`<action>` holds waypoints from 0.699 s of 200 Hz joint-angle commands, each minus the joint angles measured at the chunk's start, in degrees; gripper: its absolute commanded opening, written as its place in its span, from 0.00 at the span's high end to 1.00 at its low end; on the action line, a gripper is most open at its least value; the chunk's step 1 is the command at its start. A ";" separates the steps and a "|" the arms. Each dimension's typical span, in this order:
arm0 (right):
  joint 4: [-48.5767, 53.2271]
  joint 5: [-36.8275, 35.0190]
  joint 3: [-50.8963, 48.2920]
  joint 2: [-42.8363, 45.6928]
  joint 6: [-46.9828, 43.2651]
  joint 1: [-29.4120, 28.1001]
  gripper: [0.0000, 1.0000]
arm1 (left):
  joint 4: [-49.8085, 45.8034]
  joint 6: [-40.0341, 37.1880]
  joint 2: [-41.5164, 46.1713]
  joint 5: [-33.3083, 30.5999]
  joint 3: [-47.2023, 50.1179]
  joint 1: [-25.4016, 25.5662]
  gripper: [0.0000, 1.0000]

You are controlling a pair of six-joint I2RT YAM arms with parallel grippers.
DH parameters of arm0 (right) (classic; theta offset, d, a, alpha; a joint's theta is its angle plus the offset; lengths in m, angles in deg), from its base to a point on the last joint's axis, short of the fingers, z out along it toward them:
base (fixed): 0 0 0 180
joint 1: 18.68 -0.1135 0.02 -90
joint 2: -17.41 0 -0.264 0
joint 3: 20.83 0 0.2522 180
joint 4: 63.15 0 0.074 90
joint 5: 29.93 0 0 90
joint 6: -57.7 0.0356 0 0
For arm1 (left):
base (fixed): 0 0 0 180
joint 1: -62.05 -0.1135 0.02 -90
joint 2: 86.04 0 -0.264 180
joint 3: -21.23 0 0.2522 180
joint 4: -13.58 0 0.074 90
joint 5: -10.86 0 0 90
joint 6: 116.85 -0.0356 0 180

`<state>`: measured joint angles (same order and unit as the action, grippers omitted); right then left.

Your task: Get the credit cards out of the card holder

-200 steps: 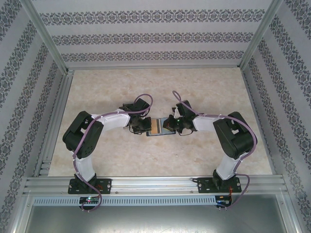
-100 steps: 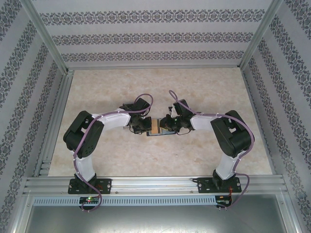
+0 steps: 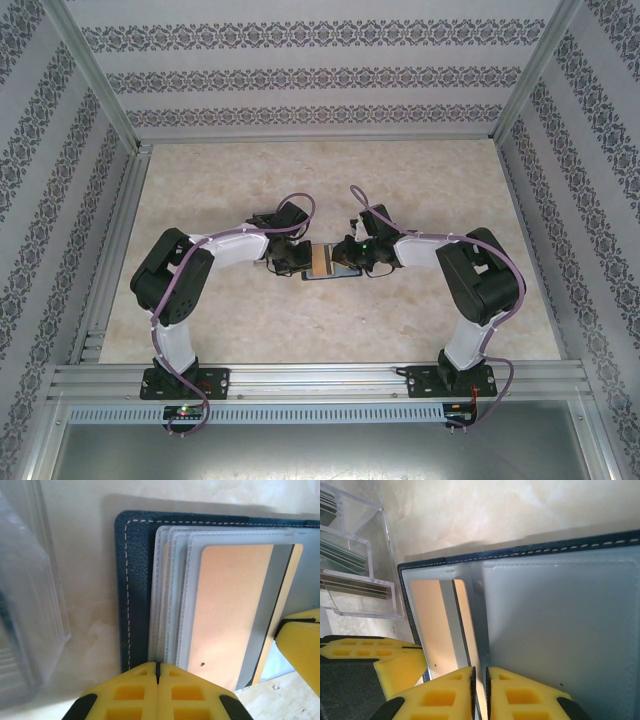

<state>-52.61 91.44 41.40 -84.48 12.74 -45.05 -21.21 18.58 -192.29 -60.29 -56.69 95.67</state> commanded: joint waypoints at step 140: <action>-0.61 0.18 -1.50 0.06 -0.62 0.42 1.00 | -3.36 -0.95 -1.91 0.23 -0.53 -0.14 1.00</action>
<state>-54.34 92.95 41.40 -86.03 12.74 -45.07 -21.26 18.56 -192.32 -60.07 -56.73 95.67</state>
